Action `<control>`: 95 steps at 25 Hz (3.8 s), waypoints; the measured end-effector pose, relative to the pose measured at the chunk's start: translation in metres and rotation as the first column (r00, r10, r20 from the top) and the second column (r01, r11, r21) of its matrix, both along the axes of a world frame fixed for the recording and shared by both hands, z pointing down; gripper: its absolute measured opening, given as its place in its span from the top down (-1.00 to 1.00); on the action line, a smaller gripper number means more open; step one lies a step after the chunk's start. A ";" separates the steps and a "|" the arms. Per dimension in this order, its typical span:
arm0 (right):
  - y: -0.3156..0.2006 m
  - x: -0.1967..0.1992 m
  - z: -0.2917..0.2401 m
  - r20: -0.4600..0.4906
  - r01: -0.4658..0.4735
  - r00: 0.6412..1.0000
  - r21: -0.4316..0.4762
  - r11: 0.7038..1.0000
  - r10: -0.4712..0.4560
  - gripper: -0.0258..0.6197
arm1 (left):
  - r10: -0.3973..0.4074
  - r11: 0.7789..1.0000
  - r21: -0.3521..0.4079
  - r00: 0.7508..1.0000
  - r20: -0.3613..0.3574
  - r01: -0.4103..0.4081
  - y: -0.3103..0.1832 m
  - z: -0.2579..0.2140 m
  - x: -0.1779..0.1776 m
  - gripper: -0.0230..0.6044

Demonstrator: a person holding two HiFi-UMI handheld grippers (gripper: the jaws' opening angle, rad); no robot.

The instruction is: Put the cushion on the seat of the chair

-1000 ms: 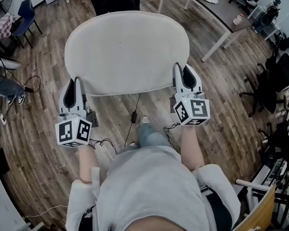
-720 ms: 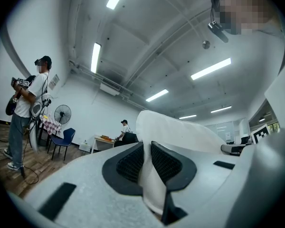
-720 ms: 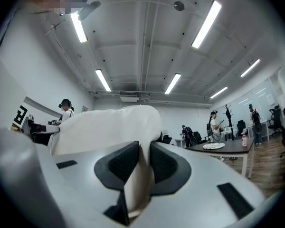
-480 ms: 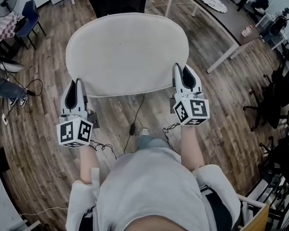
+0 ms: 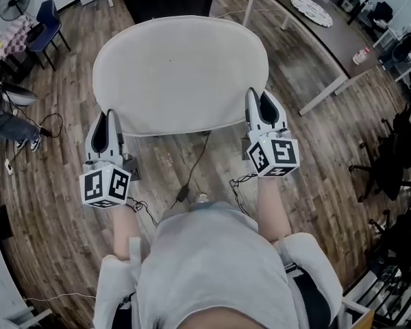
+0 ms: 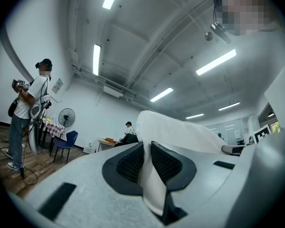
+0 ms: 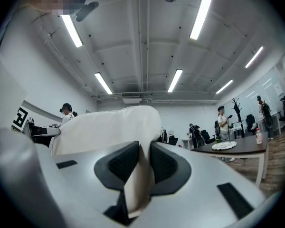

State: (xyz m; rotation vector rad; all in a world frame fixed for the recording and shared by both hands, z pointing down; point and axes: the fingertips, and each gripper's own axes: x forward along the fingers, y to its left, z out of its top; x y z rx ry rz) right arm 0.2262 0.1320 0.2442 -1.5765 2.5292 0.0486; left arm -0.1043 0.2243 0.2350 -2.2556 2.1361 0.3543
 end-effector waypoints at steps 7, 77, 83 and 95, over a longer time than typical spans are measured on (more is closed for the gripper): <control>-0.030 0.007 0.004 0.027 0.023 0.999 -0.008 1.000 -0.023 0.73 | -0.018 1.000 0.002 1.000 0.021 0.018 -0.022 -0.002 0.011 0.75; -0.355 -0.154 0.032 -0.029 -0.115 0.993 -0.112 0.987 0.112 0.73 | 0.117 0.987 -0.104 0.992 -0.046 -0.121 -0.381 0.044 -0.158 0.75; -0.403 -0.140 0.043 -0.033 -0.060 0.998 -0.143 0.988 0.056 0.73 | 0.059 0.989 -0.132 0.997 -0.055 -0.066 -0.409 0.054 -0.141 0.75; -0.474 -0.133 0.090 -0.049 0.036 0.998 -0.252 0.967 -0.050 0.73 | -0.050 0.971 -0.235 0.996 -0.067 0.033 -0.447 0.098 -0.124 0.76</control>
